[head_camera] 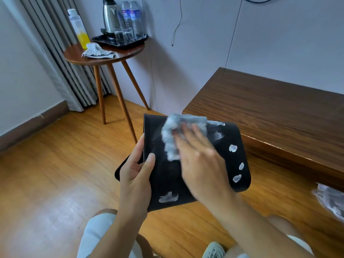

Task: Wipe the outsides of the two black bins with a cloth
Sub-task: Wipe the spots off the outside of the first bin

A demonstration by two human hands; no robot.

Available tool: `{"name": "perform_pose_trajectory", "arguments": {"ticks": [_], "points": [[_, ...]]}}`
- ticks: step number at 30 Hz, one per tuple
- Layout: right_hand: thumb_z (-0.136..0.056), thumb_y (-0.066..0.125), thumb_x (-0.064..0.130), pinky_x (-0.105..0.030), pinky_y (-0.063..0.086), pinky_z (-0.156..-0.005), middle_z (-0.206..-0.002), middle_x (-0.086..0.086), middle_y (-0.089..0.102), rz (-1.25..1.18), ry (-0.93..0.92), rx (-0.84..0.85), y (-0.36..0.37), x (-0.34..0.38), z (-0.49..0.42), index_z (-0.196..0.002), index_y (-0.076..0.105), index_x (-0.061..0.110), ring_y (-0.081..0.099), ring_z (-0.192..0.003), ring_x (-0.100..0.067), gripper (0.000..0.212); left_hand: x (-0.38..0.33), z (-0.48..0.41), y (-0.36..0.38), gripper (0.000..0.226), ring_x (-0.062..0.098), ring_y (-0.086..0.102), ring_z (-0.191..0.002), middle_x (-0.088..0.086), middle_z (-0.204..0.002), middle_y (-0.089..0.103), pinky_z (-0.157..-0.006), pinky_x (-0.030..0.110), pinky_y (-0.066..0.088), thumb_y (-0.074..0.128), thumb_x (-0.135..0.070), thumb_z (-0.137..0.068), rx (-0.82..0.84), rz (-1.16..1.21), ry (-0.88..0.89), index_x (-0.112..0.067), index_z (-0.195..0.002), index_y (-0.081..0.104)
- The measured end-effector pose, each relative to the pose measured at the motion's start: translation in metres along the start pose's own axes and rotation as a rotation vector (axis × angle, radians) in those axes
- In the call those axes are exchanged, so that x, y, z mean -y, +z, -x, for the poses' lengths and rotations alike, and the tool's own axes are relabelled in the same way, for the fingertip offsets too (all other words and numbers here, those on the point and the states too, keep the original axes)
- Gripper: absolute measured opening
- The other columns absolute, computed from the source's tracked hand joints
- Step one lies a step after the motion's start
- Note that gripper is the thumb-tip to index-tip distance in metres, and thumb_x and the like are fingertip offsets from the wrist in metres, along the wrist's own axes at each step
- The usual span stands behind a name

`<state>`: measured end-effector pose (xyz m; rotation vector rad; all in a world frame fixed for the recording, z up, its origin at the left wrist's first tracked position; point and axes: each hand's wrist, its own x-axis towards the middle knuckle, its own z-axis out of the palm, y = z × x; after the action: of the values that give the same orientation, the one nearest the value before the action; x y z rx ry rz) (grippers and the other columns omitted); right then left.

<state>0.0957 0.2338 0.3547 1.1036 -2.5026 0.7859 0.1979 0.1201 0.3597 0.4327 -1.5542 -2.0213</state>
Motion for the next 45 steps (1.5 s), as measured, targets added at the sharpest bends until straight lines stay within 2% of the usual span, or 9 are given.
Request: {"name": "perform_pose_trajectory", "arguments": {"ticks": [5, 13, 15, 20, 24, 29, 34, 37, 45], "points": [[-0.105, 0.045, 0.016, -0.048, 0.045, -0.112, -0.158, -0.003, 0.041, -0.032, 0.244, -0.017, -0.008, -0.028, -0.013, -0.152, 0.042, 0.017, 0.033, -0.15, -0.026, 0.047, -0.004, 0.001, 0.004, 0.05, 0.026, 0.071, -0.115, -0.003, -0.129, 0.072, -0.091, 0.046, 0.06, 0.042, 0.001, -0.105, 0.024, -0.025, 0.026, -0.029, -0.145, 0.051], [-0.105, 0.043, 0.014, -0.048, 0.037, -0.12, -0.161, -0.005, 0.038, -0.024, -0.125, 0.029, 0.005, 0.024, 0.02, -0.153, 0.038, 0.02, 0.026, -0.154, -0.025, 0.049, -0.001, -0.001, 0.003, 0.049, 0.037, 0.066, -0.121, 0.009, -0.13, 0.071, -0.101, 0.055, 0.053, 0.047, -0.006, -0.104, -0.037, 0.059, -0.014, -0.041, -0.135, 0.062], [-0.106, 0.042, 0.012, -0.048, 0.042, -0.116, -0.157, -0.007, 0.042, 0.007, -0.095, -0.006, 0.001, 0.006, 0.01, -0.151, 0.04, 0.018, 0.034, -0.15, -0.026, 0.045, -0.002, 0.0, -0.001, 0.05, 0.039, 0.066, -0.121, 0.009, -0.131, 0.071, -0.101, 0.062, 0.051, 0.047, -0.008, -0.104, -0.04, 0.057, -0.014, -0.046, -0.132, 0.063], [-0.105, 0.044, 0.016, -0.051, 0.047, -0.11, -0.157, -0.007, 0.043, -0.028, 0.204, -0.05, -0.01, -0.036, -0.012, -0.151, 0.044, 0.015, 0.036, -0.149, -0.027, 0.046, -0.004, 0.002, 0.003, 0.051, 0.029, 0.068, -0.12, -0.001, -0.135, 0.068, -0.093, 0.05, 0.059, 0.044, -0.003, -0.105, -0.002, 0.043, -0.002, -0.035, -0.143, 0.054], [-0.105, 0.046, 0.014, -0.049, 0.045, -0.114, -0.157, -0.007, 0.042, -0.001, 0.068, -0.035, 0.001, 0.001, 0.011, -0.151, 0.043, 0.016, 0.033, -0.15, -0.028, 0.046, 0.001, -0.002, 0.004, 0.051, 0.036, 0.067, -0.12, 0.008, -0.133, 0.07, -0.102, 0.063, 0.05, 0.045, -0.002, -0.105, 0.007, 0.035, -0.039, -0.032, -0.145, 0.054], [-0.104, 0.044, 0.015, -0.045, 0.033, -0.122, -0.16, -0.006, 0.04, 0.011, -0.176, 0.026, 0.006, 0.015, 0.033, -0.152, 0.044, 0.019, 0.026, -0.154, -0.024, 0.048, 0.004, -0.002, -0.003, 0.049, 0.041, 0.063, -0.124, 0.012, -0.132, 0.07, -0.109, 0.067, 0.042, 0.046, -0.004, -0.105, -0.039, 0.086, -0.069, -0.035, -0.141, 0.059], [-0.104, 0.046, 0.018, -0.051, 0.047, -0.11, -0.153, -0.009, 0.048, 0.028, 0.041, -0.029, -0.008, -0.025, -0.001, -0.148, 0.048, 0.014, 0.039, -0.147, -0.028, 0.043, -0.003, -0.001, -0.001, 0.048, 0.032, 0.066, -0.123, -0.002, -0.133, 0.07, -0.104, 0.063, 0.048, 0.047, -0.005, -0.104, -0.065, 0.1, -0.038, -0.04, -0.135, 0.062], [-0.104, 0.04, 0.022, -0.051, 0.046, -0.111, -0.155, -0.009, 0.045, 0.023, 0.123, -0.032, -0.01, -0.026, -0.009, -0.149, 0.047, 0.014, 0.036, -0.149, -0.029, 0.046, -0.006, -0.002, 0.001, 0.049, 0.032, 0.066, -0.122, -0.002, -0.132, 0.07, -0.103, 0.063, 0.049, 0.046, -0.004, -0.105, -0.055, 0.092, -0.024, -0.039, -0.137, 0.06], [-0.106, 0.034, 0.034, -0.048, 0.04, -0.118, -0.161, -0.004, 0.037, 0.013, -0.045, 0.055, -0.002, 0.002, 0.018, -0.153, 0.041, 0.021, 0.027, -0.153, -0.023, 0.049, -0.005, -0.002, 0.0, 0.048, 0.041, 0.072, -0.108, 0.012, -0.118, 0.076, -0.09, 0.059, 0.058, 0.052, -0.006, -0.102, -0.059, 0.092, -0.052, -0.042, -0.132, 0.062]]}}
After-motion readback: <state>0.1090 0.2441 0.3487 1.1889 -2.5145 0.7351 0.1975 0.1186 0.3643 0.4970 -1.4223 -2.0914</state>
